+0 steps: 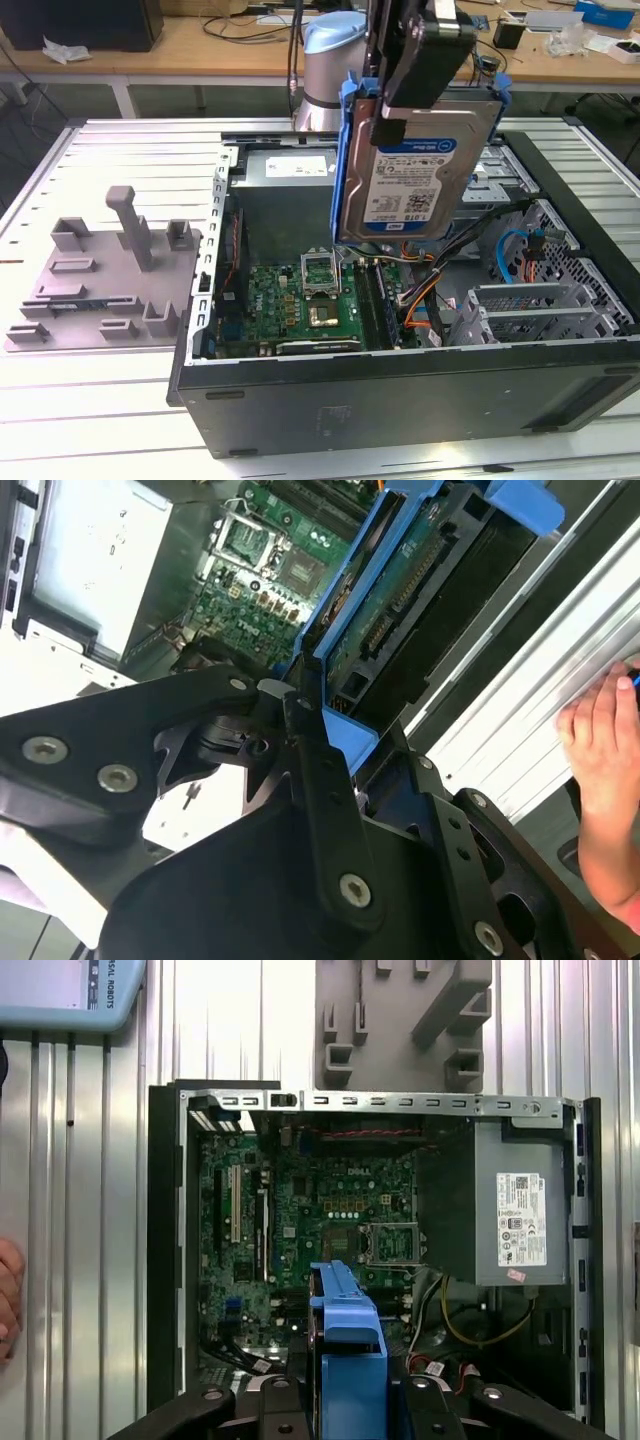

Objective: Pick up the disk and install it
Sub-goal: 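Insert the disk into the insertion slot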

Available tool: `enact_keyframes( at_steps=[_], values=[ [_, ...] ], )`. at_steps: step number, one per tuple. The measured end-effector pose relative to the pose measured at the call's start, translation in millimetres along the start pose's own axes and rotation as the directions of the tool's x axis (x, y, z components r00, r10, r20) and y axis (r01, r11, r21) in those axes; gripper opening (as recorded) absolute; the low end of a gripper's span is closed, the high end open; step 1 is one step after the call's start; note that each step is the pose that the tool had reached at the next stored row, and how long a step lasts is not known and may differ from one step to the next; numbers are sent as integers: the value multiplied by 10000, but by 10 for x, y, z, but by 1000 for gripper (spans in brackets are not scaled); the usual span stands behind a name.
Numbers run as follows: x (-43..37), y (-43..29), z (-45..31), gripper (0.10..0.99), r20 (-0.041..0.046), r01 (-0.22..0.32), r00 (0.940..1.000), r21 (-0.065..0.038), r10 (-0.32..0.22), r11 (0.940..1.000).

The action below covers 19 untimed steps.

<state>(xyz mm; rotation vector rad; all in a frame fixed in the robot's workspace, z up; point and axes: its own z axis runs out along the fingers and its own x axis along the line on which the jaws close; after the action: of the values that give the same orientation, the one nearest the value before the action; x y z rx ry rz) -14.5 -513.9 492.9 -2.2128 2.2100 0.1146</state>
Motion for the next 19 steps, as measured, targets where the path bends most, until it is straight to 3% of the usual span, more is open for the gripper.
enact_keyframes(
  at_steps=[19],
  values=[
    [182, -534, -27, 369, 1, 2, 10000, 2, -2, 10000]
  ],
)
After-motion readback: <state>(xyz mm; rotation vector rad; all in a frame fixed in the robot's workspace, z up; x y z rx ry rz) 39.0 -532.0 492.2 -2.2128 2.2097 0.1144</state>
